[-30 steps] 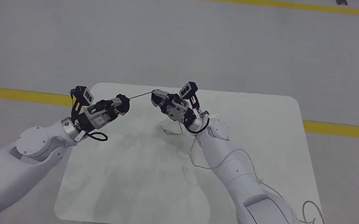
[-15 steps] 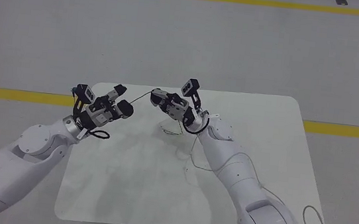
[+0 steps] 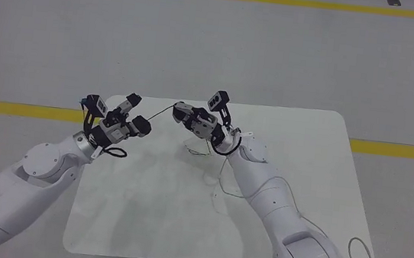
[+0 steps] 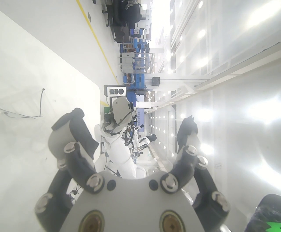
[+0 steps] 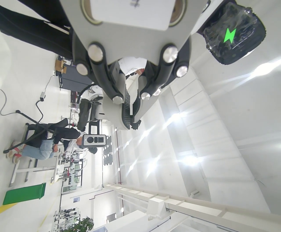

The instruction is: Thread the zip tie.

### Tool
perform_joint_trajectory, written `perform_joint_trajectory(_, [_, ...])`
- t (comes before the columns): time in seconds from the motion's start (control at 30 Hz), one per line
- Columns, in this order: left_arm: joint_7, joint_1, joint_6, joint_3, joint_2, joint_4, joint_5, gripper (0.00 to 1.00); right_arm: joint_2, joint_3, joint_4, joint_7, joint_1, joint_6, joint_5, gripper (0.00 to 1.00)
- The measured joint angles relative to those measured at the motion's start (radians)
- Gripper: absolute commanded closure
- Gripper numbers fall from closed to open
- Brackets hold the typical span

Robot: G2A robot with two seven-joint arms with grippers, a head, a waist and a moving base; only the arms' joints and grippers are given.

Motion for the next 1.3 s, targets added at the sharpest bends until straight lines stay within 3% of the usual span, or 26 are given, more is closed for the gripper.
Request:
perform_joint_trajectory(0.1, [-0.037,0.002,-0.015,0.003,-0.008,0.0,-0.047,0.0,0.001,-0.001,-0.015,-0.01,-0.009,0.008,0.0,1.0])
perform_joint_trajectory(0.27, [-0.201,-0.005,-0.073,0.004,-0.023,0.039,-0.143,0.0,0.008,0.006,-0.077,-0.012,-0.047,0.057,0.025,1.0])
perform_joint_trajectory(0.43, [-0.328,-0.023,-0.073,0.0,-0.04,0.081,-0.173,0.0,0.01,0.004,-0.11,0.011,-0.07,0.115,0.076,1.0])
perform_joint_trajectory(0.57, [-0.363,-0.031,-0.073,-0.008,-0.057,0.099,-0.176,0.0,0.011,-0.003,-0.131,0.046,-0.079,0.153,0.103,1.0])
perform_joint_trajectory(0.73, [-0.363,-0.031,-0.073,-0.009,-0.057,0.099,-0.176,0.0,0.011,-0.003,-0.131,0.047,-0.079,0.153,0.102,1.0])
perform_joint_trajectory(1.03, [-0.355,-0.033,-0.055,-0.006,-0.074,0.088,-0.159,0.0,0.014,-0.034,-0.23,-0.018,-0.126,0.219,0.092,1.0])
perform_joint_trajectory(1.07, [-0.357,-0.033,-0.054,-0.008,-0.076,0.089,-0.155,0.33,0.015,-0.036,-0.236,-0.022,-0.129,0.22,0.092,1.0])
perform_joint_trajectory(1.1, [-0.358,-0.033,-0.054,-0.009,-0.077,0.09,-0.151,0.49,0.016,-0.036,-0.24,-0.025,-0.13,0.221,0.091,1.0])
perform_joint_trajectory(1.17, [-0.358,-0.033,-0.054,-0.013,-0.08,0.094,-0.143,0.61,0.019,-0.039,-0.246,-0.03,-0.13,0.221,0.077,1.0])
perform_joint_trajectory(1.2, [-0.358,-0.033,-0.054,-0.014,-0.081,0.096,-0.14,0.72,0.021,-0.04,-0.248,-0.031,-0.13,0.222,0.069,1.0])
perform_joint_trajectory(1.3, [-0.357,-0.031,-0.052,-0.019,-0.086,0.1,-0.133,0.75,0.028,-0.043,-0.254,-0.033,-0.127,0.226,0.035,1.0])
